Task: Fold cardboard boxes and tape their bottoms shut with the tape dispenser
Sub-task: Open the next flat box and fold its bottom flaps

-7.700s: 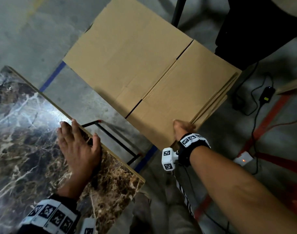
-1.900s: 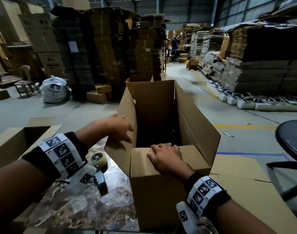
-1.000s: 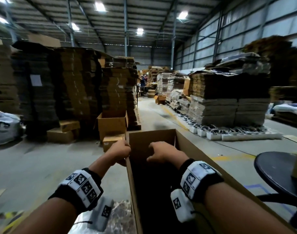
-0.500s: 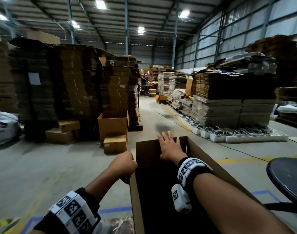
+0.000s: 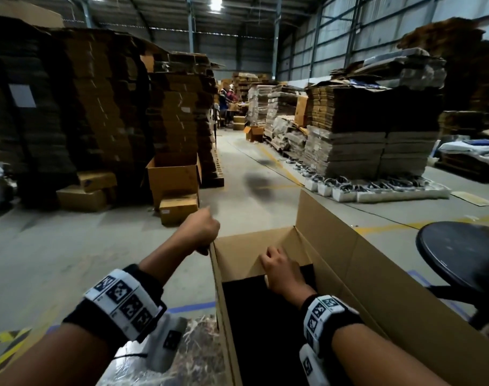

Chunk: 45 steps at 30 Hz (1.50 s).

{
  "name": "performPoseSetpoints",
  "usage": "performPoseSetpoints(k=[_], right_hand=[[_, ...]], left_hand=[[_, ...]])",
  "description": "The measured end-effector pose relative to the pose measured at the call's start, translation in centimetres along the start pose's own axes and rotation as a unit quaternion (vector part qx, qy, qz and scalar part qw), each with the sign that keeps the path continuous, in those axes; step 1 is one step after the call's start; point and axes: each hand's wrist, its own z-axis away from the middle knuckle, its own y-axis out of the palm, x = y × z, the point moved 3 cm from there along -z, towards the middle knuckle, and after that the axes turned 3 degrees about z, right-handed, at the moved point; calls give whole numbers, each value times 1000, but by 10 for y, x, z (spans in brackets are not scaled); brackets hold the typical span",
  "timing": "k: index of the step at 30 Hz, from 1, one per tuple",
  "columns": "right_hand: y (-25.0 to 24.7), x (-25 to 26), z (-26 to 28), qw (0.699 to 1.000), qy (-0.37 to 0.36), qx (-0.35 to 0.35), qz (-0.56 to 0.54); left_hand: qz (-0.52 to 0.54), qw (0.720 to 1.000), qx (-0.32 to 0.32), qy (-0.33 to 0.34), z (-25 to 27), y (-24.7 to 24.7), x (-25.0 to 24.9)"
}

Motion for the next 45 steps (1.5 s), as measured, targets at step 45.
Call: performPoseSetpoints(k=[45], right_hand=[[-172,-96,302,862,-81,245,-436]], left_hand=[[-205,976,33,69,210,156,19]])
